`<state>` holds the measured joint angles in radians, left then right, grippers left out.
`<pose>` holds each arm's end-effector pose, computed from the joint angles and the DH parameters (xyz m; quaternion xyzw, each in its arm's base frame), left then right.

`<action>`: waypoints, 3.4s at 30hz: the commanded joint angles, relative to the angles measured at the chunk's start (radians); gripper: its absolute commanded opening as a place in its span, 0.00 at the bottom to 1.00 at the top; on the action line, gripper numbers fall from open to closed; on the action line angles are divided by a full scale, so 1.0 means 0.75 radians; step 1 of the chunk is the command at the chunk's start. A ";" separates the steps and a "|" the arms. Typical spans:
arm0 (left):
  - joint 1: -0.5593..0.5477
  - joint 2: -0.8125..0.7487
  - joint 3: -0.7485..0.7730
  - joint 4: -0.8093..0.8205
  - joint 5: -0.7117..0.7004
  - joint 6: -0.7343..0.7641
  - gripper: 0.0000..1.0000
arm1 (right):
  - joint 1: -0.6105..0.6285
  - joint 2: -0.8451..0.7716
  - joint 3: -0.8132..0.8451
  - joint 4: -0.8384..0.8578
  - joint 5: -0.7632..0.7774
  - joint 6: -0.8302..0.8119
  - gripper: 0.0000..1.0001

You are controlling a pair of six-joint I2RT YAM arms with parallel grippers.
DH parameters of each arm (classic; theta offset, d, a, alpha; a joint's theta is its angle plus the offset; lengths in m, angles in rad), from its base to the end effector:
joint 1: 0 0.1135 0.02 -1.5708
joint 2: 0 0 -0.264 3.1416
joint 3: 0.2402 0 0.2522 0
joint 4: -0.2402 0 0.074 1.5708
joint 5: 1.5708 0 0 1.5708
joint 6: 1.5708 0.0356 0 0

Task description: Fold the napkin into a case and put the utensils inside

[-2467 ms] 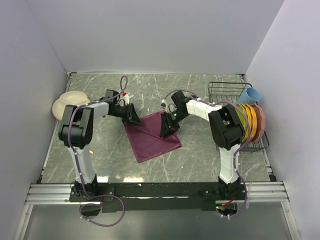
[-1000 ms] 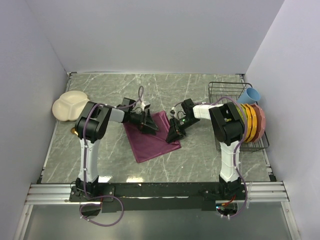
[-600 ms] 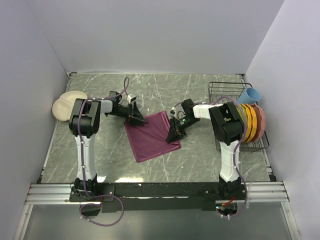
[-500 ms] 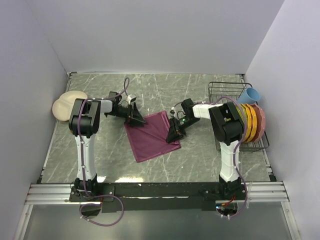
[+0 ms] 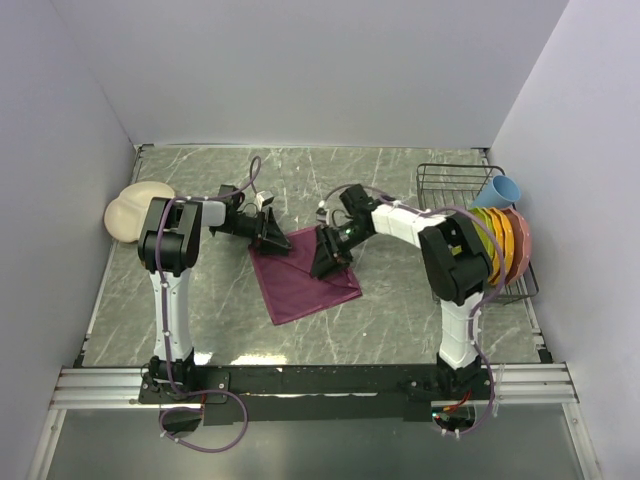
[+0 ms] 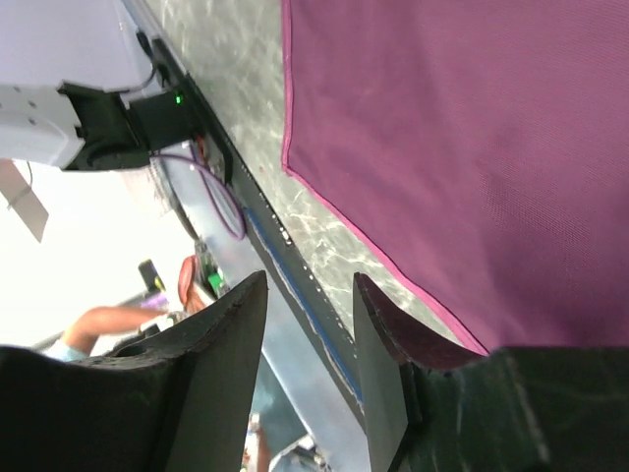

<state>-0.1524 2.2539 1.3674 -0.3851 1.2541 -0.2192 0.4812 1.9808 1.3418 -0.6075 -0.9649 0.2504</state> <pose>0.4031 -0.0961 0.0851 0.0607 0.8032 -0.5925 0.0114 0.3301 0.2054 0.1683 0.1751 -0.8598 -0.4787 0.0302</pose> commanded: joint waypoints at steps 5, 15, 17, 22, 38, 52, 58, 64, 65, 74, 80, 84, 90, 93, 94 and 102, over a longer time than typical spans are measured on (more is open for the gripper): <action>-0.007 0.007 -0.013 -0.069 -0.130 0.135 0.58 | -0.024 0.155 -0.051 0.023 -0.014 -0.037 0.49; -0.005 0.050 0.034 -0.147 -0.165 0.200 0.58 | -0.145 0.126 -0.329 0.018 -0.006 -0.138 0.48; -0.005 0.052 0.044 -0.157 -0.165 0.214 0.58 | -0.147 0.124 -0.321 0.010 -0.031 -0.138 0.48; -0.056 -0.029 0.156 -0.319 -0.126 0.410 0.59 | -0.122 0.010 -0.131 -0.075 -0.122 -0.091 0.48; -0.122 0.007 0.664 -0.354 -0.514 0.599 0.58 | -0.251 0.138 0.250 -0.029 0.421 -0.066 0.50; -0.251 0.171 0.723 -0.413 -0.508 0.740 0.53 | -0.237 0.116 -0.028 0.039 0.370 -0.064 0.50; -0.255 0.167 0.672 -0.395 -0.427 0.722 0.36 | -0.212 0.075 -0.169 0.065 0.301 -0.058 0.49; -0.277 0.110 0.613 -0.354 -0.410 0.734 0.20 | -0.169 -0.007 -0.265 0.061 0.242 -0.066 0.50; -0.281 0.102 0.593 -0.340 -0.404 0.746 0.18 | -0.171 -0.031 -0.265 0.051 0.239 -0.072 0.51; -0.316 -0.052 0.443 -0.235 -0.398 0.795 0.06 | -0.267 0.030 0.104 -0.014 0.393 -0.154 0.78; -0.339 -0.158 0.331 -0.153 -0.435 0.861 0.01 | -0.257 0.216 0.336 -0.043 0.366 -0.238 0.90; -0.349 -0.195 0.296 -0.149 -0.441 0.902 0.01 | -0.235 0.257 0.383 -0.035 0.301 -0.303 0.92; -0.351 -0.189 0.288 -0.151 -0.441 0.916 0.01 | -0.208 0.300 0.403 -0.020 0.172 -0.381 0.91; -0.351 -0.177 0.298 -0.172 -0.451 0.938 0.01 | -0.208 0.308 0.395 -0.018 0.131 -0.403 0.89; -0.351 -0.173 0.302 -0.178 -0.453 0.955 0.01 | -0.208 0.304 0.391 -0.018 0.105 -0.416 0.88; -0.351 -0.162 0.306 -0.194 -0.437 0.984 0.01 | -0.206 0.320 0.387 0.049 0.072 -0.379 0.68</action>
<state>-0.4114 2.1574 1.5848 -0.5365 0.8913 0.4667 0.3210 2.2028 1.6135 -0.6086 -0.8738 -0.0322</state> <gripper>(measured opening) 0.057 0.726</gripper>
